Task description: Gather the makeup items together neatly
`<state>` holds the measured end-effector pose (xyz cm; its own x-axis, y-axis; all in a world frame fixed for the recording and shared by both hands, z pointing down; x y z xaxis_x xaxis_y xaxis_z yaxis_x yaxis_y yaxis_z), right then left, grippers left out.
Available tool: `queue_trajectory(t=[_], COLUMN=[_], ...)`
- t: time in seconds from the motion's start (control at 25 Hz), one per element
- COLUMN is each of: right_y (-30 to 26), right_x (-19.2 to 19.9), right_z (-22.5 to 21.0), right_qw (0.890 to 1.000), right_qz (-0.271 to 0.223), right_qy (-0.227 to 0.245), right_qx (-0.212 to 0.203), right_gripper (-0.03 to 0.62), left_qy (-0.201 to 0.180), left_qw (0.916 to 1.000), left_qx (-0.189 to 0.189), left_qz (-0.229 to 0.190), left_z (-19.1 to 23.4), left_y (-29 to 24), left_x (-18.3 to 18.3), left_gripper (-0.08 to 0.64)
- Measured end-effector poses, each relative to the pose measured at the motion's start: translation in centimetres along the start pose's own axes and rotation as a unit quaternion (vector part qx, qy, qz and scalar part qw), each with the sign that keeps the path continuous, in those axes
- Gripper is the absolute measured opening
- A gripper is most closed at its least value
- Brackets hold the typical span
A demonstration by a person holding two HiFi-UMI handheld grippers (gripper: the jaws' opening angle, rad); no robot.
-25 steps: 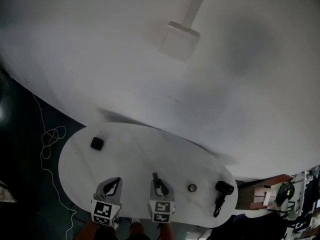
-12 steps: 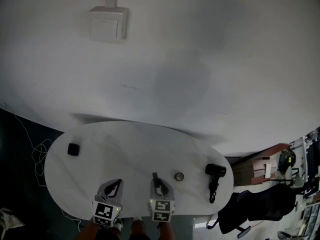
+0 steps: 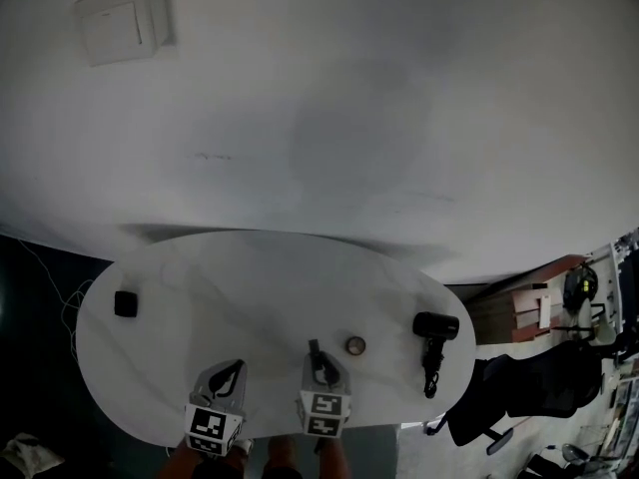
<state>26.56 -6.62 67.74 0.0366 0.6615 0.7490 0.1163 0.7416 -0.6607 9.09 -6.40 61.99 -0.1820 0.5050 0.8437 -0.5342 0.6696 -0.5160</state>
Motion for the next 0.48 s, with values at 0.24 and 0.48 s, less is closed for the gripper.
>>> queue_trajectory(t=[0.24, 0.48], right_y=[-2.2, -3.1], right_x=[1.3, 2.2], right_z=[-1.0, -1.4], right_qw=[1.000, 0.999], right_qz=[0.013, 0.022], right_qy=[-0.013, -0.022], right_qx=[0.011, 0.023], right_gripper=[0.101, 0.101], left_qy=[0.003, 0.006], left_qw=[0.9998, 0.9995], left_qx=[0.003, 0.002], left_qz=[0.020, 0.032], left_z=[0.1, 0.1], left_y=[-1.6, -2.1], left_x=[1.6, 2.5], left_gripper=[0.011, 0.011])
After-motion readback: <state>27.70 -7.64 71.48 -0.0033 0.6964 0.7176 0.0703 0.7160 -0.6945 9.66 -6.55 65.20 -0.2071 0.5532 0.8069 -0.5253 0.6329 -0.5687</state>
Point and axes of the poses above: the fingertips, and each gripper's own axes: y backward along the fingers, z to its left, x out of its underside, the point moved 2 cm from there along y, backward along the fingers, and after that the axes turned 2 degrees about y, right-handed, at the moved point
